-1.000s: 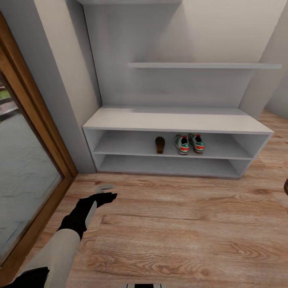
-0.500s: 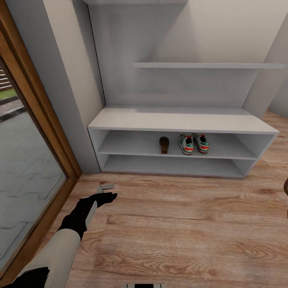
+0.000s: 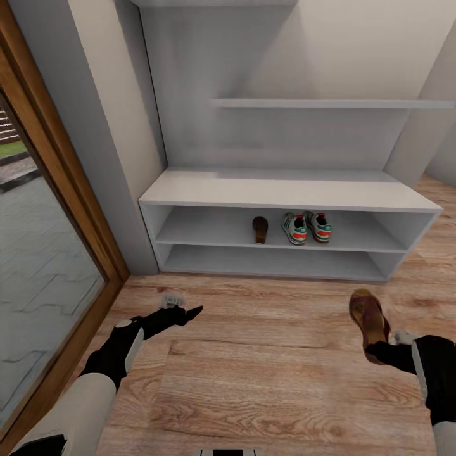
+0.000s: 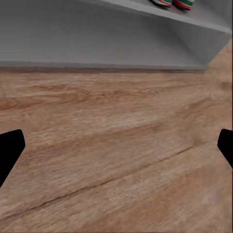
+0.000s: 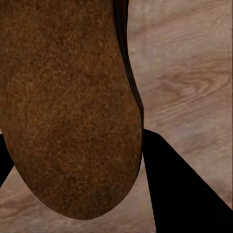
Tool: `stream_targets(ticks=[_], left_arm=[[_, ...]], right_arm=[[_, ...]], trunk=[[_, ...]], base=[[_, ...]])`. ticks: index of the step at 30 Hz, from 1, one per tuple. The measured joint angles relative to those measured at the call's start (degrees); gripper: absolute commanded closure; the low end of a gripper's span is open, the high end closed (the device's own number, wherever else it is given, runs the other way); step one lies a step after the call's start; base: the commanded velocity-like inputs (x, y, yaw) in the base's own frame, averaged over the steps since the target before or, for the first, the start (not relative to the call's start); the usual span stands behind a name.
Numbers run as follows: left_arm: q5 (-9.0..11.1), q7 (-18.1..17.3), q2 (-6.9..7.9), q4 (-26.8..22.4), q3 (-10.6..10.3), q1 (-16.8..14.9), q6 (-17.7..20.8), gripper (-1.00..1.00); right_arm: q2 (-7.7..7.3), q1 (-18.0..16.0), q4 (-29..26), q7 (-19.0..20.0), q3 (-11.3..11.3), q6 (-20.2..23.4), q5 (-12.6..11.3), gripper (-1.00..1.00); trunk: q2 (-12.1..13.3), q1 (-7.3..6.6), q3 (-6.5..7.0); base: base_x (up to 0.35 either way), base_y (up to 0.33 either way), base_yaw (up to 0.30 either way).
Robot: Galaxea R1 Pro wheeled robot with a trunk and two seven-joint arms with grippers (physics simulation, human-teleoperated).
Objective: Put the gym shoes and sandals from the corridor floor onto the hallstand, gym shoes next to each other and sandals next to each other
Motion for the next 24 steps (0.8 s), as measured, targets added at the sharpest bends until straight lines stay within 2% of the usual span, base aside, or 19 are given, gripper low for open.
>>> stream_targets(ticks=[1,2,3,4,5,6,7,8,10,11,13,17,19,24], left_arm=[[0.0,-1.8,0.13,0.0,0.0,0.1,-0.4,-1.00],[-0.1,-5.3,0.48,0.0,0.1,0.3,-1.3,-1.00],[-0.1,-8.8,0.87,0.0,0.1,0.5,-2.2,-1.00],[-0.1,-14.0,1.25,0.0,0.1,0.7,-3.2,-1.00],[-0.1,-17.3,1.41,0.0,0.1,0.8,-3.8,-1.00],[0.0,-18.9,1.48,0.0,0.1,0.8,-4.0,-1.00],[0.0,-21.9,1.58,0.0,0.1,0.9,-4.4,-1.00],[0.0,-24.7,1.65,0.0,0.1,0.9,-4.7,-1.00],[0.0,-28.4,1.74,0.0,0.1,0.9,-4.9,-1.00],[0.0,-30.4,1.82,0.0,0.2,0.9,-5.0,-1.00],[0.0,-33.0,2.07,-0.1,0.2,0.9,-5.1,-1.00],[0.1,-36.5,3.78,-0.1,0.2,0.9,-5.2,-1.00],[0.2,-39.8,4.80,-0.1,0.2,1.0,-5.2,-1.00],[0.0,-42.2,5.34,-0.1,0.1,1.0,-5.6,-1.00]], right_arm=[[0.48,0.0,0.7,-0.1,2.8,0.0,-0.4,1.00],[1.33,0.0,1.6,0.0,7.4,-0.1,1.1,1.00],[2.53,0.0,2.2,-0.1,11.8,0.1,-1.0,1.00],[4.25,0.0,2.7,-0.1,16.3,0.0,0.0,1.00],[5.90,0.0,2.9,-0.2,18.4,0.1,-1.2,1.00],[6.79,0.0,3.0,-0.3,19.1,0.0,0.2,1.00],[8.52,0.0,3.1,-0.2,20.1,0.0,0.6,1.00],[10.41,0.0,3.2,-0.3,20.8,0.1,-0.4,1.00],[12.58,0.0,3.7,-0.4,21.4,0.1,0.8,1.00],[13.52,0.0,4.1,-0.4,21.8,0.2,0.3,1.00],[14.79,-0.3,5.0,-0.4,22.1,0.3,0.9,1.00],[15.82,-2.7,6.0,-0.5,22.3,0.4,1.2,1.00],[15.98,-4.4,6.1,-0.4,22.3,0.4,1.1,1.00],[15.97,-5.2,6.0,-0.3,22.4,0.4,1.0,1.00]], trunk=[[0.0,-0.01,0.00],[0.0,0.00,0.00],[0.0,0.00,0.00],[0.0,0.00,0.00],[0.0,-0.01,0.00],[0.0,-0.01,0.00],[0.0,-0.01,0.00],[0.0,-0.01,0.00],[0.0,-0.01,0.00],[0.0,-0.01,0.00],[0.0,-0.01,0.00],[0.0,-0.01,0.01],[0.0,-0.01,0.01],[0.0,-0.01,0.00]], base=[[0.000,0.000,0.000],[0.000,0.000,0.000],[0.000,0.000,0.000],[0.000,0.000,0.000],[0.000,0.000,0.000],[0.000,0.000,0.000],[0.000,0.000,0.000],[0.000,0.000,0.000],[0.000,0.000,0.000],[0.000,0.000,0.000],[0.000,0.000,0.000],[0.000,0.000,0.000],[0.000,0.000,0.000],[0.000,0.000,0.000]])
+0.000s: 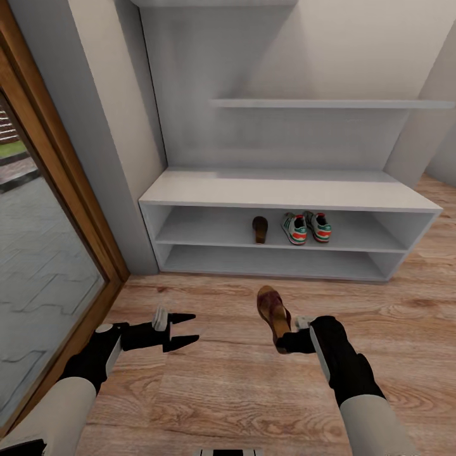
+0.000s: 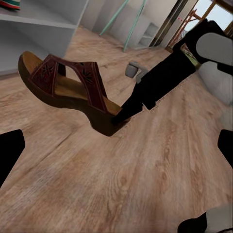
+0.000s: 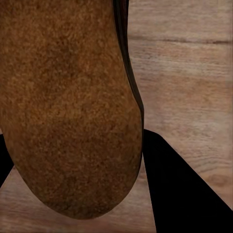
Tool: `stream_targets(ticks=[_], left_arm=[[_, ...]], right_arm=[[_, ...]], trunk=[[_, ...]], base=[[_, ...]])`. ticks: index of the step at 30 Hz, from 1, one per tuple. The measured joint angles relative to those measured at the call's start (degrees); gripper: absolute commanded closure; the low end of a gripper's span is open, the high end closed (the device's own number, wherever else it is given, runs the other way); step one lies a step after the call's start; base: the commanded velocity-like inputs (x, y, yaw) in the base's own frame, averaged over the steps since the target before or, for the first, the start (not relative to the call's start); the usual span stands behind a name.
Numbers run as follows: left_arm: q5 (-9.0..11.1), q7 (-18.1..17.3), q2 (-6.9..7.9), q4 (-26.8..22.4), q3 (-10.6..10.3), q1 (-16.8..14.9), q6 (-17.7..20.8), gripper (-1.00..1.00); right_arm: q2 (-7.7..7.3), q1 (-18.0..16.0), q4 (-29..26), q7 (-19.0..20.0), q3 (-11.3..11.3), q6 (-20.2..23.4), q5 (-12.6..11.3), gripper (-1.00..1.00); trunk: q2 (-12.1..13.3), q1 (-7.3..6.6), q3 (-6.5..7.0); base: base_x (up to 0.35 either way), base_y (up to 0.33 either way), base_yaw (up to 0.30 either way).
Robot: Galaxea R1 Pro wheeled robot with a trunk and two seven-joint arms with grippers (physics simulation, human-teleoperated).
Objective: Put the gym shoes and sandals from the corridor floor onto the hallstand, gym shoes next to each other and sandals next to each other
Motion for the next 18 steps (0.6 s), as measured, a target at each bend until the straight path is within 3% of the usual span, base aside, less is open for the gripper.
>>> stream_targets(ticks=[12,16,18], left_arm=[[-0.1,-0.3,-0.23,0.0,-0.1,0.0,-0.6,-1.00],[-0.1,-0.3,-0.39,0.0,-0.2,0.0,-0.6,-1.00],[-0.1,-0.3,-0.47,0.0,-0.2,0.0,-0.6,-1.00]], right_arm=[[0.08,-0.1,0.0,-0.1,0.2,-2.2,0.2,1.00],[0.16,-0.1,0.6,-0.1,0.2,-9.7,-0.1,1.00],[0.24,-0.1,2.4,-0.2,0.3,-16.1,-0.2,1.00]], trunk=[[0.0,0.00,0.00],[0.0,0.00,0.00],[0.0,0.00,0.00]], base=[[0.000,0.000,0.000],[0.000,0.000,0.000],[0.000,0.000,0.000]])
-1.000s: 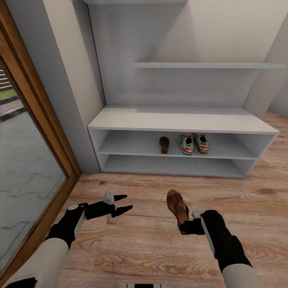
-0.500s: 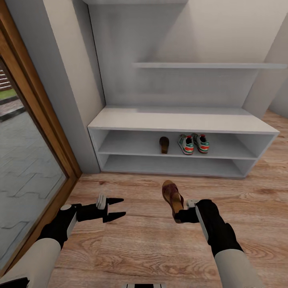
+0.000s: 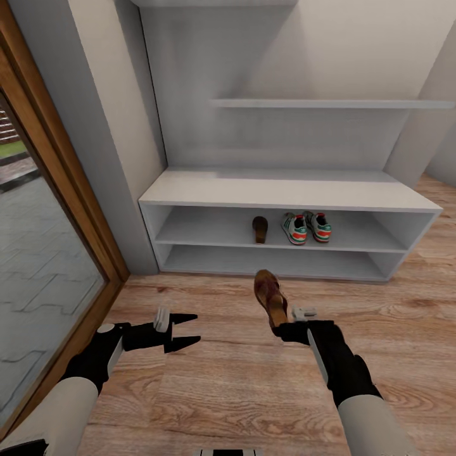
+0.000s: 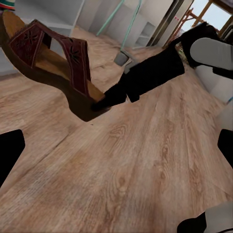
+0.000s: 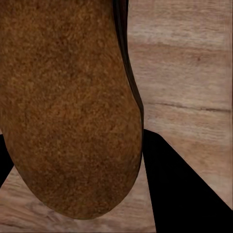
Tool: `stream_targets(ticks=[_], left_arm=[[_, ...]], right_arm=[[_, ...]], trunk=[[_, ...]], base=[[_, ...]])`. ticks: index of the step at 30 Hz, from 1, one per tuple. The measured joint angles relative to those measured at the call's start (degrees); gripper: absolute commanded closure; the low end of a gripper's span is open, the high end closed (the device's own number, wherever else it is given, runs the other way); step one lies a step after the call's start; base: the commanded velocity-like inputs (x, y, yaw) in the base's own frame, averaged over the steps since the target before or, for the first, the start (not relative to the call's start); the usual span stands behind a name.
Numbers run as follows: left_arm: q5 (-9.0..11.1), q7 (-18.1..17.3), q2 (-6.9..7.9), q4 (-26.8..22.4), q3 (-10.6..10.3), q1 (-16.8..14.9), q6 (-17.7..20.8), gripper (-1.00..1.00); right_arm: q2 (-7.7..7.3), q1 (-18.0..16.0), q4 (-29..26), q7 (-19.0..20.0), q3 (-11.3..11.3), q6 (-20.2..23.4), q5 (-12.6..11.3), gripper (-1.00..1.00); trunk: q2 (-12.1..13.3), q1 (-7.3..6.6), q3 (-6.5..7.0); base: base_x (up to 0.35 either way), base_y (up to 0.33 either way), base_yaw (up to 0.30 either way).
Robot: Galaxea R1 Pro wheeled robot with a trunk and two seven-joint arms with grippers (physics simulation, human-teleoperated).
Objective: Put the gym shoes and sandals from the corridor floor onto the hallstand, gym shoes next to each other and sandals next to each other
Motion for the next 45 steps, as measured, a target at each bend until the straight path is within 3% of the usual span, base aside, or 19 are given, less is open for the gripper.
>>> stream_targets(ticks=[5,13,24,28,33,45], left_arm=[[0.0,0.0,-0.04,0.0,0.0,0.0,0.0,-1.00],[0.0,0.0,-0.43,0.0,0.0,0.0,0.0,-1.00],[0.0,-0.1,-0.92,0.0,0.0,0.0,0.0,-1.00],[0.0,-0.1,-0.93,0.0,0.0,0.0,0.0,-1.00],[0.0,-0.1,-0.93,0.0,-0.1,0.0,0.0,-1.00],[0.0,-0.1,-1.28,0.0,0.0,0.0,0.0,-1.00]], right_arm=[[0.49,0.0,7.6,-0.1,0.2,-7.5,0.2,1.00],[0.50,0.0,10.2,0.0,0.2,-9.1,0.2,1.00],[0.71,-0.2,9.7,0.0,0.3,-8.5,0.1,1.00],[0.80,-3.5,7.8,-0.1,0.3,-6.6,0.0,1.00],[0.85,-6.8,6.8,0.0,0.3,-0.4,0.1,1.00],[0.76,-7.0,6.8,0.4,0.2,0.2,0.1,1.00]], trunk=[[0.0,0.00,0.00],[0.0,0.00,0.00],[0.0,0.00,0.00],[0.0,0.00,0.01],[0.0,0.00,0.00],[0.0,0.00,0.00]], base=[[0.000,0.000,0.000],[0.000,0.000,0.000],[0.000,0.000,0.000],[0.000,0.000,0.000],[0.000,0.000,0.000],[0.000,0.000,0.000]])
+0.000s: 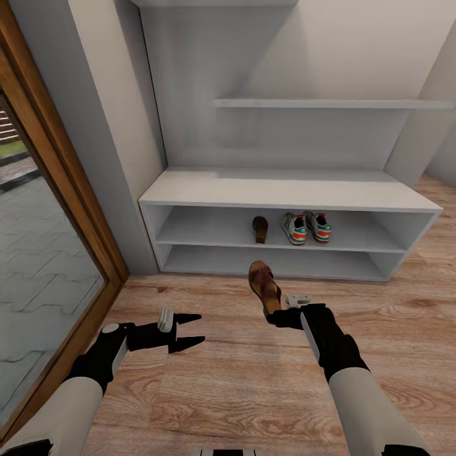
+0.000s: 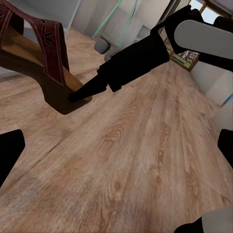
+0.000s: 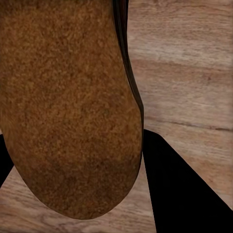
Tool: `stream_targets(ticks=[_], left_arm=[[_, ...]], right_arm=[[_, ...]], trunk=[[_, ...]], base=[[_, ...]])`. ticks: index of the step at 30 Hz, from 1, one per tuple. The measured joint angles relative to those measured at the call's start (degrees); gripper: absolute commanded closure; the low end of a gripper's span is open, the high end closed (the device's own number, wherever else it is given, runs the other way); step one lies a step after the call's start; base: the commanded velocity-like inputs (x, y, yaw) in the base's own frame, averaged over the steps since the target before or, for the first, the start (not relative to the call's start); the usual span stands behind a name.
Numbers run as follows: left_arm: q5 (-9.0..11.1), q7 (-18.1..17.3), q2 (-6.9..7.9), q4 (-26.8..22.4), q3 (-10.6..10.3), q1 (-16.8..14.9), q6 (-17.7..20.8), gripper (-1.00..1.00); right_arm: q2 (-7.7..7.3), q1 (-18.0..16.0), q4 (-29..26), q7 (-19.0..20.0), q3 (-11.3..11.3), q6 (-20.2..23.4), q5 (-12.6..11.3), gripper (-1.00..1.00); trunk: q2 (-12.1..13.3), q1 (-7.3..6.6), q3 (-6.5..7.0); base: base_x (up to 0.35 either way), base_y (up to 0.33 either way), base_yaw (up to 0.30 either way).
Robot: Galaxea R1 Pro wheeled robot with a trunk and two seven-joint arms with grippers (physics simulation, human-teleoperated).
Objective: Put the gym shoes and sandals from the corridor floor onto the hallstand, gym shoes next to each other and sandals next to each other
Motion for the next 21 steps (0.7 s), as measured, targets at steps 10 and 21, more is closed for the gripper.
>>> stream_targets(ticks=[10,21], left_arm=[[0.0,-0.1,0.00,0.0,0.0,0.0,0.0,-1.00],[0.1,-0.1,-0.82,0.0,-0.1,0.0,0.0,-1.00]], right_arm=[[0.00,0.0,0.0,-0.3,0.0,-0.2,0.0,1.00],[0.01,0.0,0.1,-0.3,-0.1,-0.2,0.0,1.00]], trunk=[[0.0,0.00,-0.03],[0.0,0.00,-0.67]], base=[[0.000,0.000,0.029],[0.003,0.000,0.186]])
